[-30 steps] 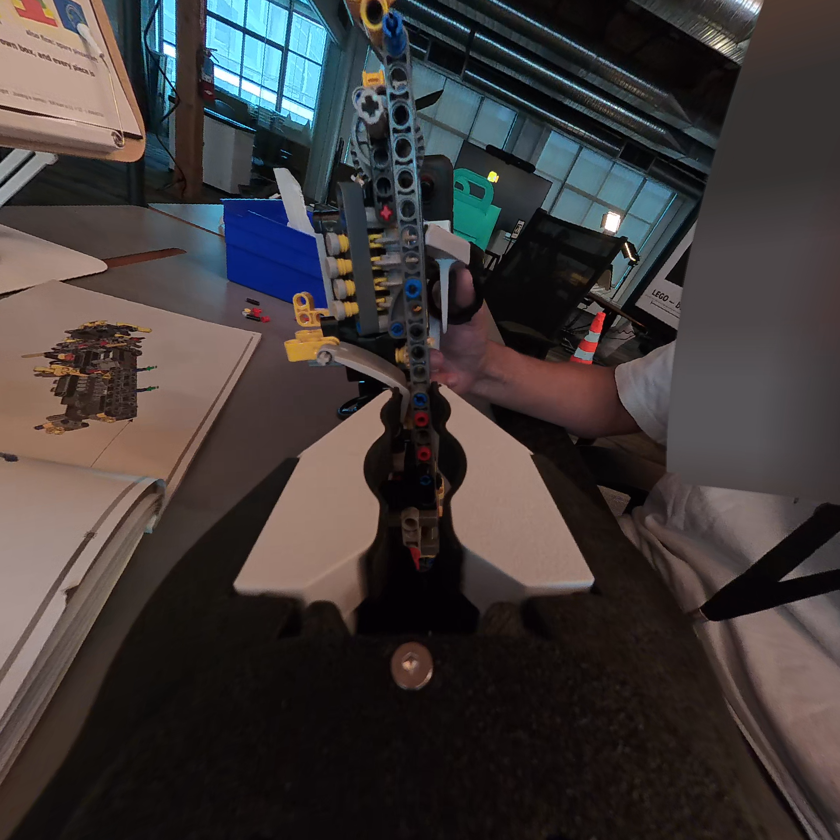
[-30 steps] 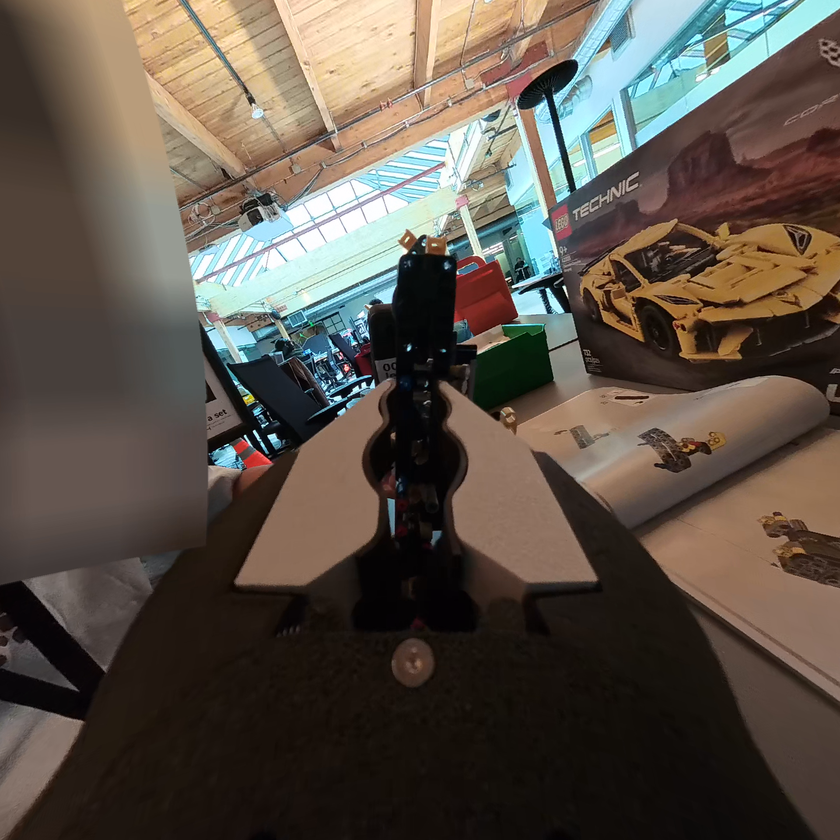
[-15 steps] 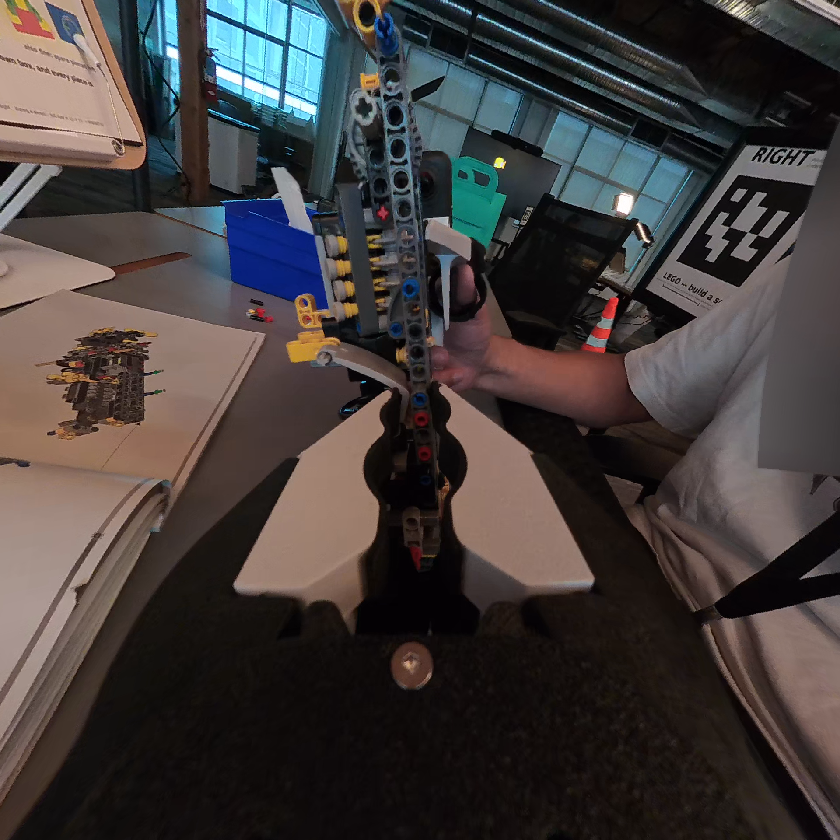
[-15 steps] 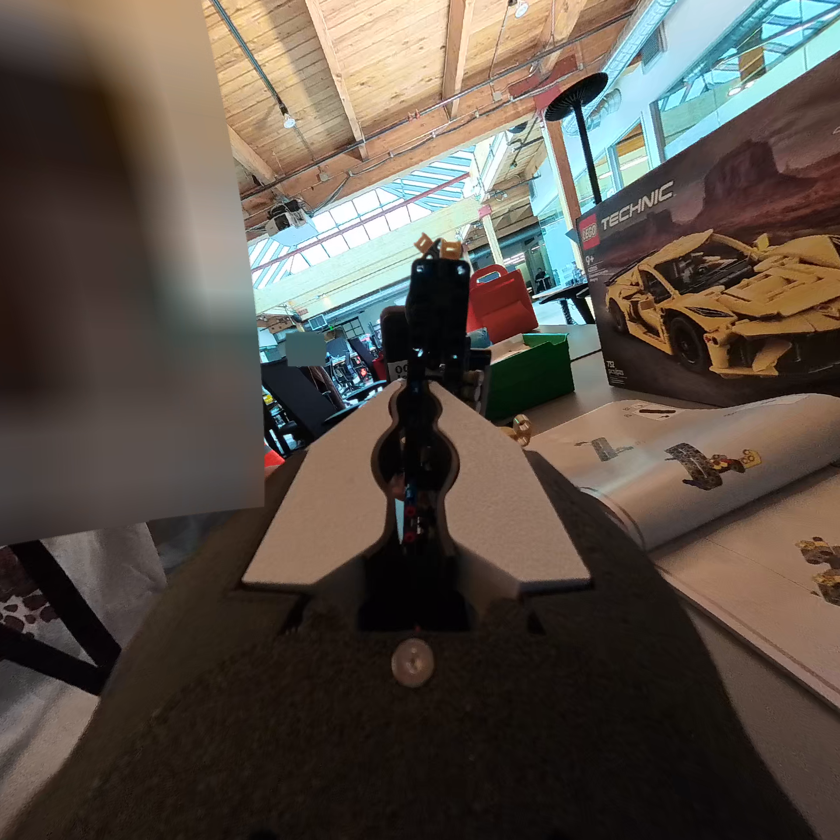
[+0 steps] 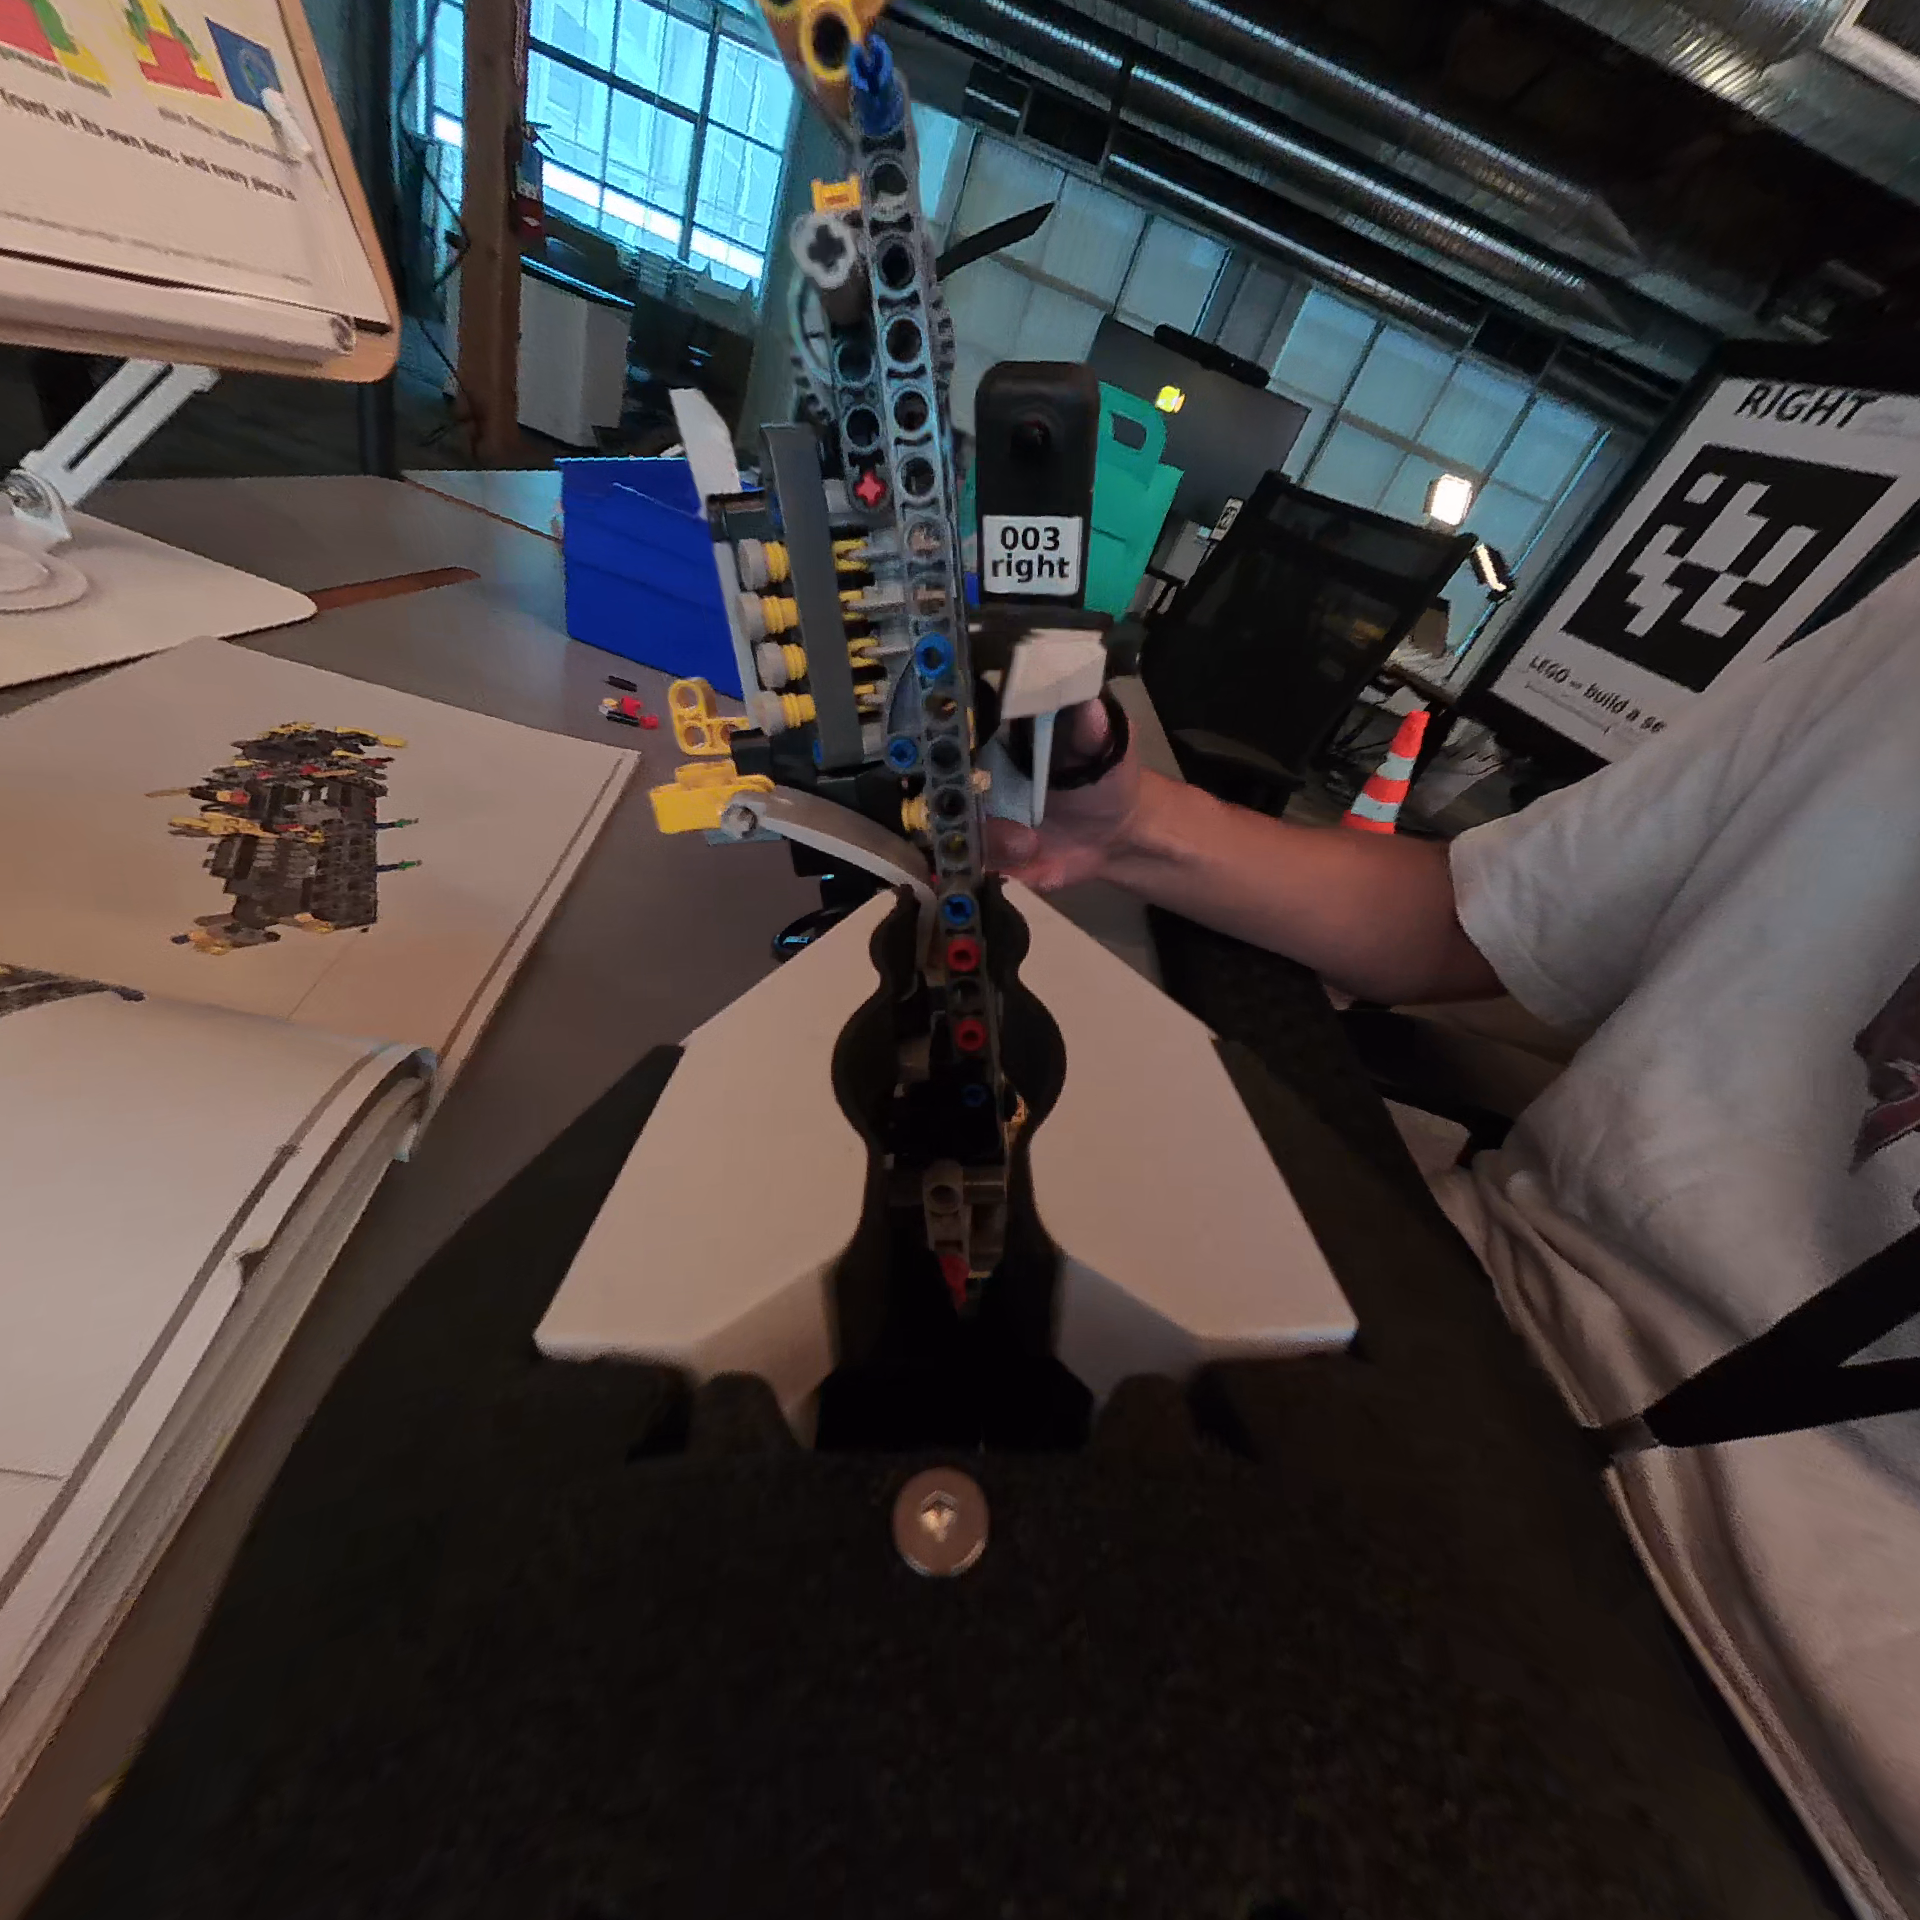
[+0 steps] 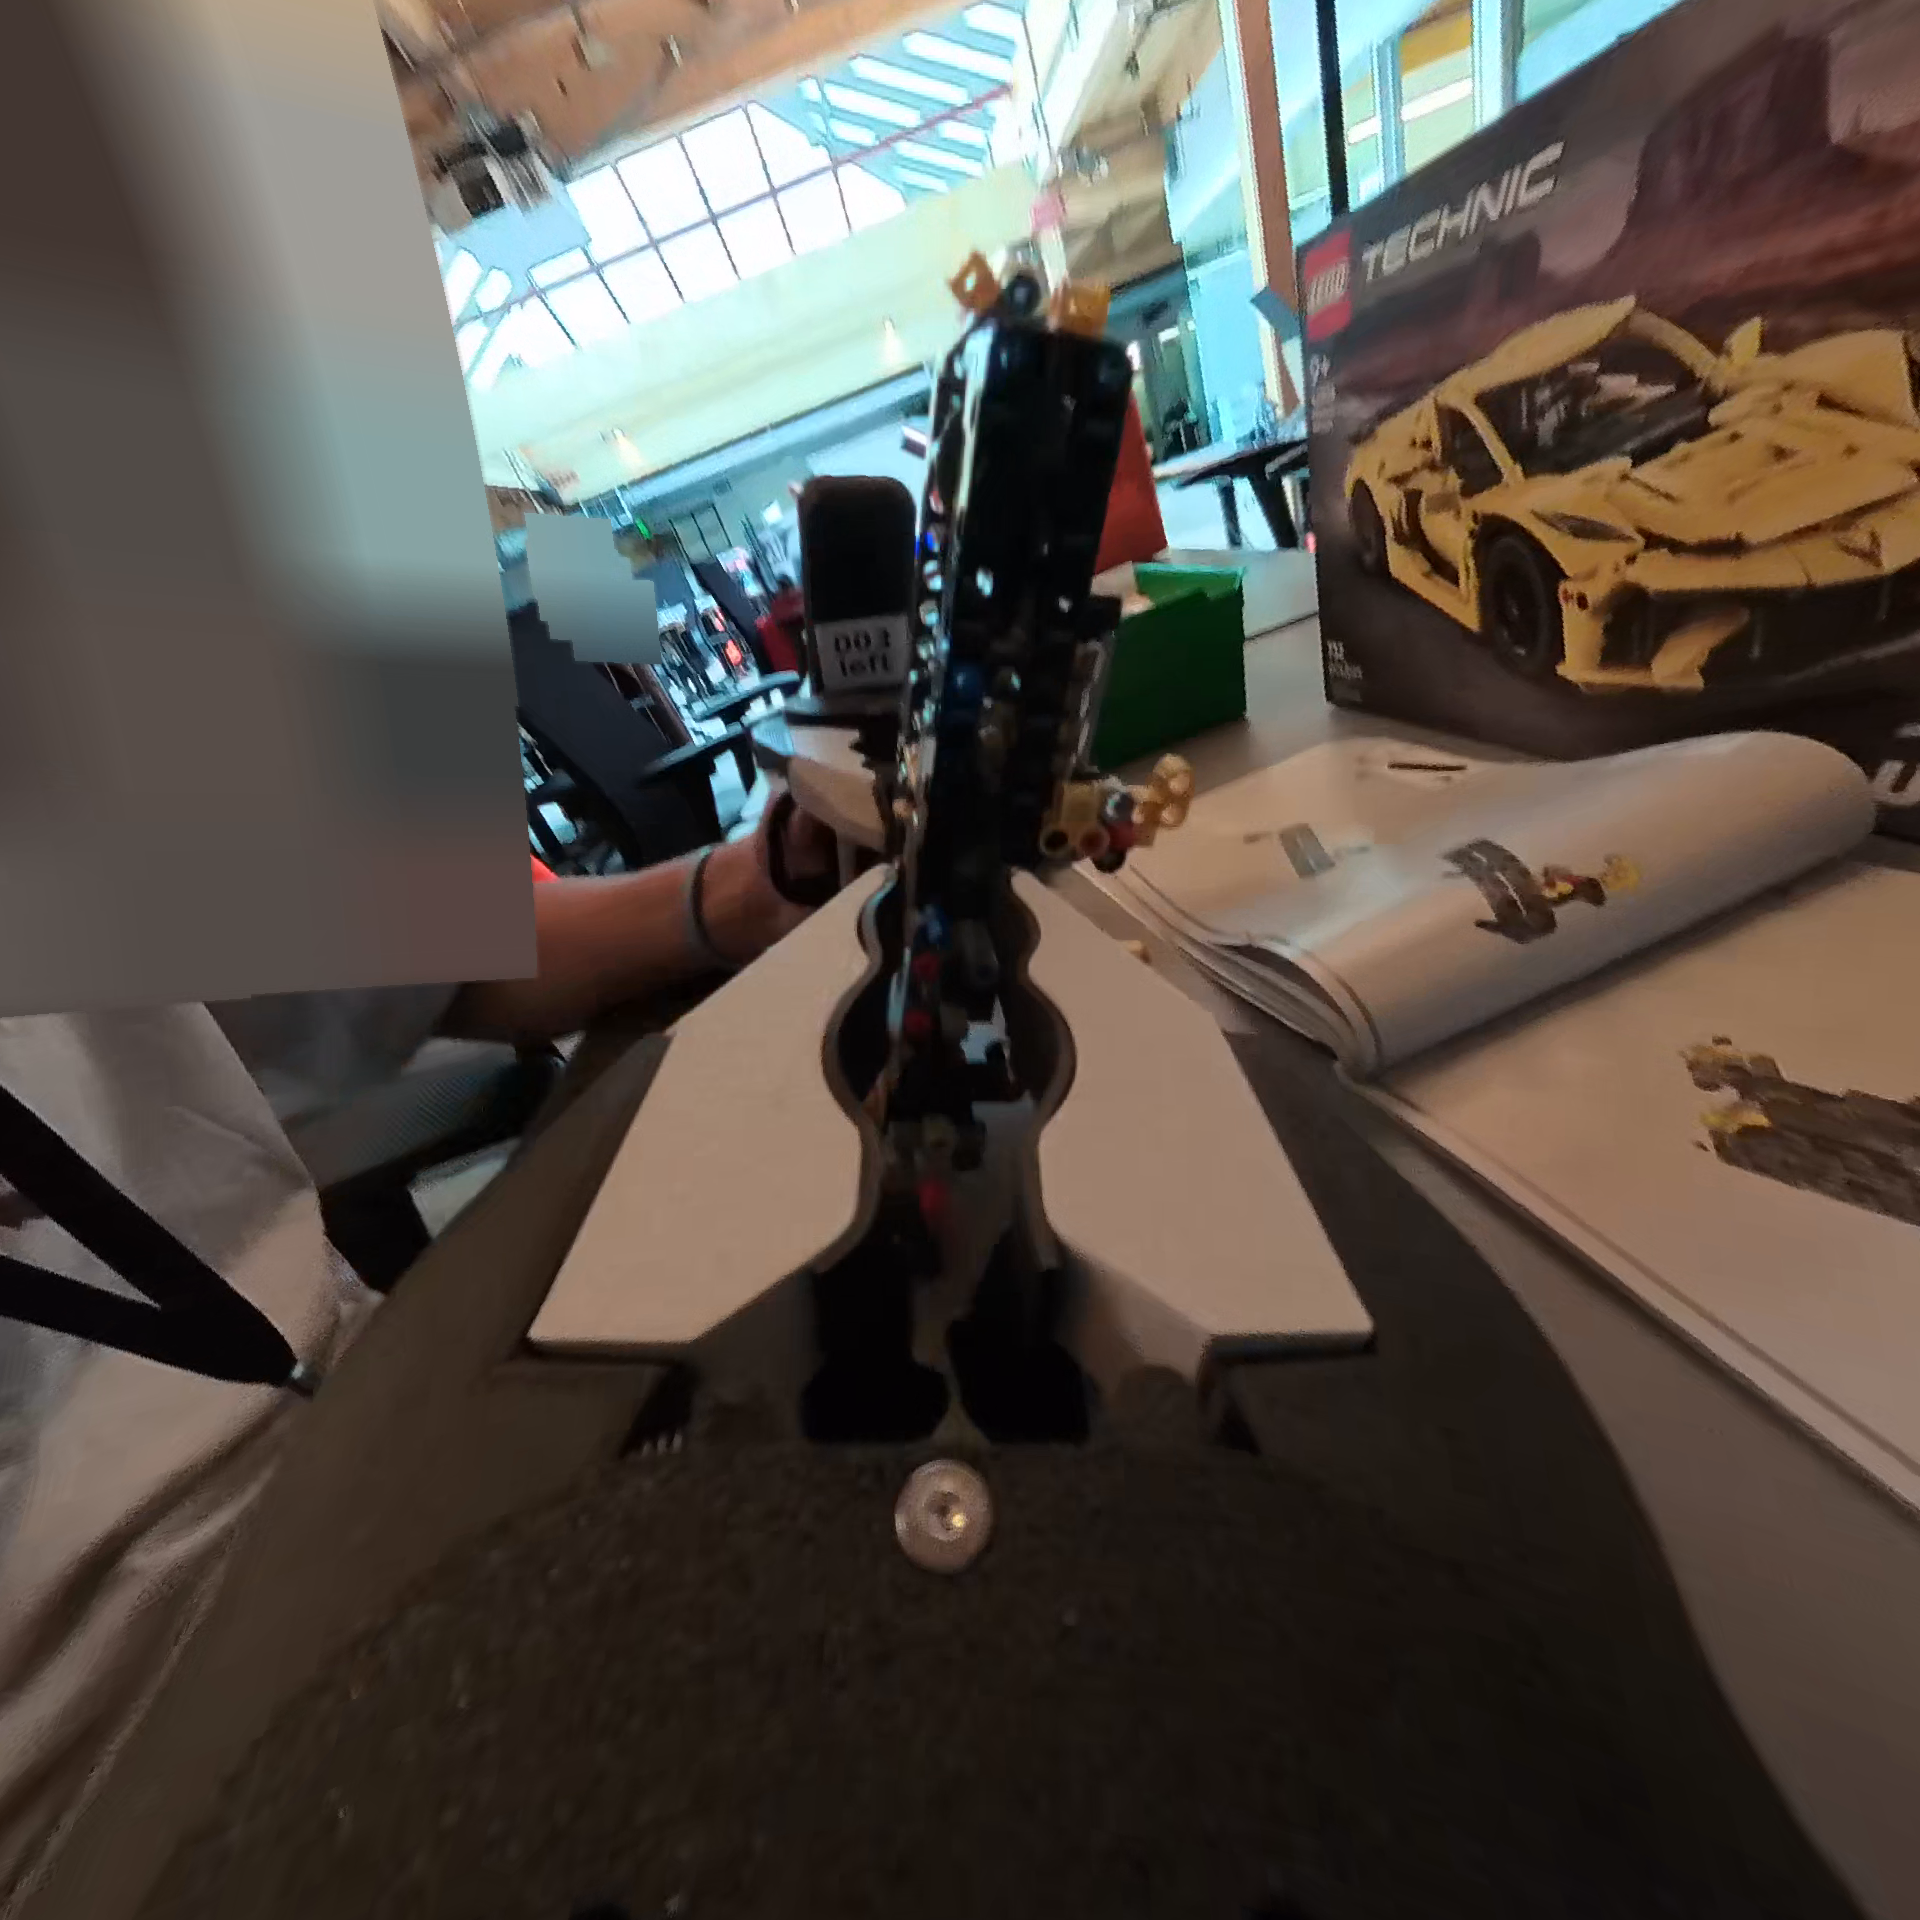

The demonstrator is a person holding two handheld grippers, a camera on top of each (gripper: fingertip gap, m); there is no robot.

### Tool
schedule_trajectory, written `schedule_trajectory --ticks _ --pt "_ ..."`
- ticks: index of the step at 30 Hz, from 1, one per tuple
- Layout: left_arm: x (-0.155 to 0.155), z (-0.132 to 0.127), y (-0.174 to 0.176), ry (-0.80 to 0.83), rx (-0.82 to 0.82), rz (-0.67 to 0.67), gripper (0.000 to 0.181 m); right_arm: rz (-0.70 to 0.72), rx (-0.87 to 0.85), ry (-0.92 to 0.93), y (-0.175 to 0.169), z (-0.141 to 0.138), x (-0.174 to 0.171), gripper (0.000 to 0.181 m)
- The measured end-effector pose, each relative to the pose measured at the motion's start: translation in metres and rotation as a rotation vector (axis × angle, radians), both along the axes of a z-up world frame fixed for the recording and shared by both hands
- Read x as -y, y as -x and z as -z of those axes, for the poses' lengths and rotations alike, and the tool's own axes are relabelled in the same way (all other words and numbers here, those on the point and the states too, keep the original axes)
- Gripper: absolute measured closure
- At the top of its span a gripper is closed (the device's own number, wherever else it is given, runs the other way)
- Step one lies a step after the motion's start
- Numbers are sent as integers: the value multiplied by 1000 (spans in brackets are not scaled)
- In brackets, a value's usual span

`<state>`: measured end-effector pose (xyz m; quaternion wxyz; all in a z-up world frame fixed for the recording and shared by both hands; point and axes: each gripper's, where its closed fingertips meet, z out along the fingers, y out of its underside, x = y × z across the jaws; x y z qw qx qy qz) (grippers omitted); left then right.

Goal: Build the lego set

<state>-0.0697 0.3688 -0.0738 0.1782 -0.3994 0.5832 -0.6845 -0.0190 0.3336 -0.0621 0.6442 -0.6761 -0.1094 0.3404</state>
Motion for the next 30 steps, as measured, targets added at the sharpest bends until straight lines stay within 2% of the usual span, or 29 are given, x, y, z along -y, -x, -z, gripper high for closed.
schedule_trajectory --ticks 3,12,19,24,30 --pt "-3 1 0 17 6 4 167 -15 48 12 8 7 -1 175" --pt "-5 3 1 103 -8 54 168 -15 103 63 17 19 -6 177" --pt "3 7 6 154 -49 137 168 -35 84 56 23 11 -2 178" --pt "16 24 5 27 -87 149 165 -14 135 11 28 0 2 181" --pt "23 27 3 -33 -59 121 157 -1 222 7 38 -1 7 181"
